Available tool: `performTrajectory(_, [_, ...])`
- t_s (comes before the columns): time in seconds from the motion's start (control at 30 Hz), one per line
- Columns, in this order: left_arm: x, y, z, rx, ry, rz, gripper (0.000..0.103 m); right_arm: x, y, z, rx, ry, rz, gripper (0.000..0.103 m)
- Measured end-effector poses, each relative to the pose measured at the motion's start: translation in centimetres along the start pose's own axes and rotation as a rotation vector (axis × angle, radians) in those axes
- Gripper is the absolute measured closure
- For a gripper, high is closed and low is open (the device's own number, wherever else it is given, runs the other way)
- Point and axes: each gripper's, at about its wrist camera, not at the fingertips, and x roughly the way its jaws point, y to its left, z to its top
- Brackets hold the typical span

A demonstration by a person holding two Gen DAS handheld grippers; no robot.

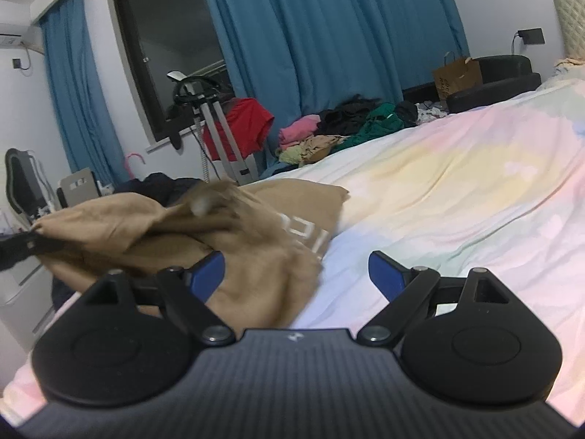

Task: Fold clothes
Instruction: 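Grasp the tan T-shirt with the left gripper while the right gripper grasps another edge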

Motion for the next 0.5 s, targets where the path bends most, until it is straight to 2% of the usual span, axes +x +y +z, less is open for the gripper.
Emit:
performTrajectory(0.13, [-3.2,-0.9,-1.3,-0.026,-0.003,-0.032,0.099,-1.7,0.7,-0.3,-0.035,0.015,0.011,0.016])
performTrajectory(0.3, [-4.8,-0.1,-2.6,-0.086,-0.031,-0.035,0.099,-2.1,1.3,-1.0,-0.078,0.048,0.011,0.016])
performTrajectory(0.5, [-4.5,1.6,-3.2,-0.177,-0.056,-0.049,0.099,1.5,0.6,-2.7,-0.034,0.21,0.022,0.016])
